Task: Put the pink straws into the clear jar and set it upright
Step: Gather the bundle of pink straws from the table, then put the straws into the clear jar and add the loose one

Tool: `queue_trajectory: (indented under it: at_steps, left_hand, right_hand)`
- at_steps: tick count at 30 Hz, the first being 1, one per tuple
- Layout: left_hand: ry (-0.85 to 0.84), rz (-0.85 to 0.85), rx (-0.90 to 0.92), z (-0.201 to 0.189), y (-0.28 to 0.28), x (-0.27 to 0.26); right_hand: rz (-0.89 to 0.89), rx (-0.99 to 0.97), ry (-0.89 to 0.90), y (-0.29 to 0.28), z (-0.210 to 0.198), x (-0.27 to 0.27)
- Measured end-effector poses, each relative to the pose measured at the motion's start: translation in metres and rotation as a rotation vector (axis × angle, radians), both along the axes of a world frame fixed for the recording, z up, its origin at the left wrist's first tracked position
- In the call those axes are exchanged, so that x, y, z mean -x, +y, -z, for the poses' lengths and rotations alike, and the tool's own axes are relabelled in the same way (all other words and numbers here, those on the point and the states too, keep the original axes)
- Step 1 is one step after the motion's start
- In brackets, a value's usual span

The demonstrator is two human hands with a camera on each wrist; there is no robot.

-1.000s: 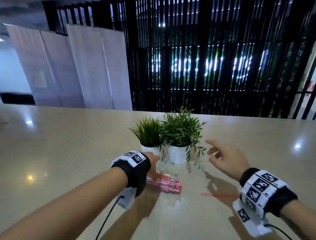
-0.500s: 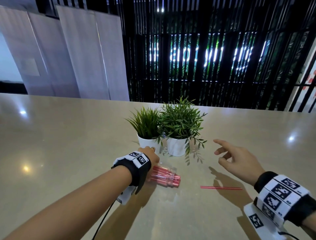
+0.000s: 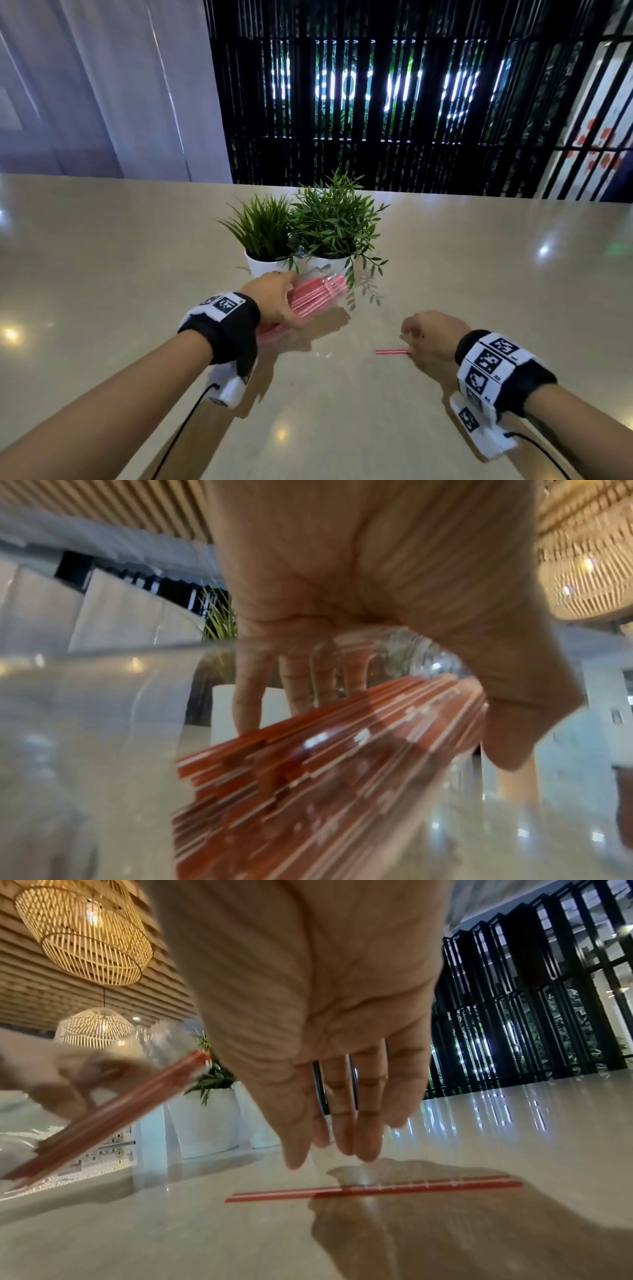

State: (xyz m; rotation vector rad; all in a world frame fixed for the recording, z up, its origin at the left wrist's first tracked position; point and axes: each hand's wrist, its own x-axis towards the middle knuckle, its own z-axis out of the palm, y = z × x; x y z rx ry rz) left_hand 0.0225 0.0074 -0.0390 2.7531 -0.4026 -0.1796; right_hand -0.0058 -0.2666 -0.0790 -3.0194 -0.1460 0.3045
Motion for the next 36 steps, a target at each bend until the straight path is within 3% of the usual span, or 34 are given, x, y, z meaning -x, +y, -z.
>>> queue_trajectory:
  at_steps: [7, 19, 24, 30, 33, 36]
  left_hand:
    - [-0.065, -0.088, 0.408, 0.001, -0.014, 0.008]
    - [-0.103, -0.113, 0.72, 0.008, -0.034, 0.027]
    - [-0.116, -0.144, 0.779, 0.016, -0.042, 0.03]
    - [-0.101, -0.132, 0.879, 0.017, -0.05, 0.034]
    - [-0.112, -0.135, 0.92, 0.018, -0.057, 0.036]
    - [-0.146, -0.142, 0.922, 0.016, -0.065, 0.04]
  right_hand:
    - [-0.019, 0.067, 0.072, 0.012, 0.008, -0.013]
    - [-0.031, 0.043, 0.19, 0.007, 0.017, -0.027]
    - [-0.052, -0.211, 0.045, -0.001, -0.005, -0.017]
    - [0.039, -0.919, -0.275, -0.005, -0.099, -0.007]
    - [0.06, -1.158, -0.468, 0.007, -0.14, -0.008]
    - [0.011, -1.301, -0.505, 0.027, -0.168, -0.007]
